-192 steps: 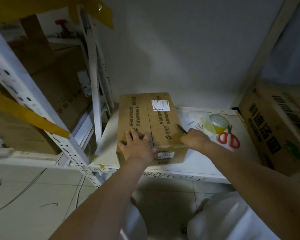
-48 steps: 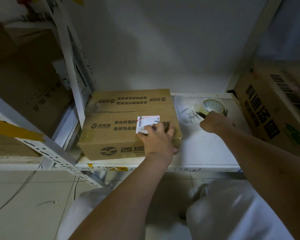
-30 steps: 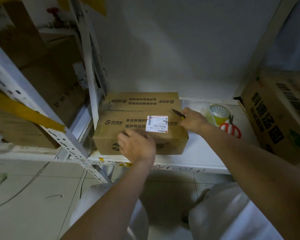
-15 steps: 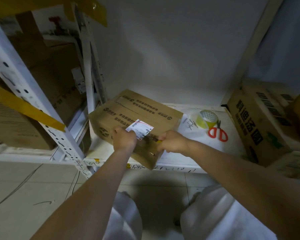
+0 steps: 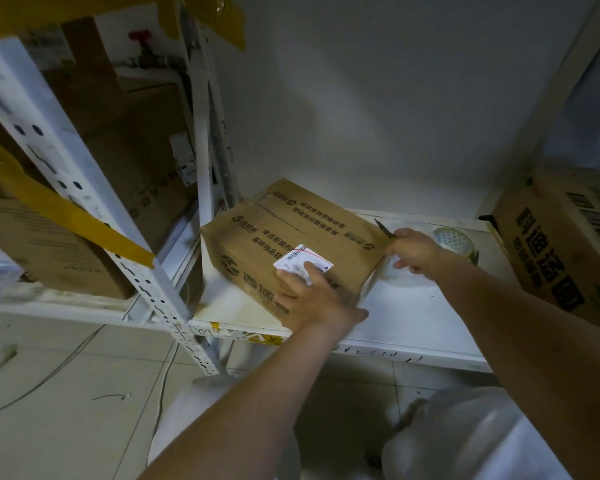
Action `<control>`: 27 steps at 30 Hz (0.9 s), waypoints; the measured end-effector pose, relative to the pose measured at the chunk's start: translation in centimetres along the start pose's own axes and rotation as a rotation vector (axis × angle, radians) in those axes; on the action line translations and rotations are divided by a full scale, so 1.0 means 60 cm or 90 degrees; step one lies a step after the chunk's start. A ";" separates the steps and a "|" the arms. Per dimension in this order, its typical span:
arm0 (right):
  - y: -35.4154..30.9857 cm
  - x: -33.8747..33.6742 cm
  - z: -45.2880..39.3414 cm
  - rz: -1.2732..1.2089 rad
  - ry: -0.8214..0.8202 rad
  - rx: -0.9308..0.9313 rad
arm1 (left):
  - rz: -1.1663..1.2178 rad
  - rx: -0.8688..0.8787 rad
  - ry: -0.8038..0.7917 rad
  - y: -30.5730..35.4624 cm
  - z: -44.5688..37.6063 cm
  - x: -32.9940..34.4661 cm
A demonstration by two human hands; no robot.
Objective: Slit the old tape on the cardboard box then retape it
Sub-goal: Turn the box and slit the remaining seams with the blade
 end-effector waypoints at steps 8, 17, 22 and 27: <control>0.012 -0.012 0.008 0.003 -0.035 -0.002 | -0.083 0.010 0.064 -0.033 -0.073 -0.060; -0.004 0.098 0.090 0.023 -0.262 -0.022 | -0.227 0.113 0.155 -0.035 -0.064 -0.089; -0.033 0.090 0.107 0.291 -0.224 -0.119 | -0.278 0.253 0.084 0.018 -0.022 -0.019; -0.056 0.083 0.153 0.534 -0.234 -0.154 | -0.308 0.253 0.035 0.031 -0.015 0.005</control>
Point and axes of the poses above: each hand's wrist, its own z-axis away from the middle knuckle, its own x-axis out of the palm, y = z × x, the point moved 10 cm from there along -z, towards the middle knuckle, and after that the axes turned 13 degrees about -x, right-handed, at the moved point
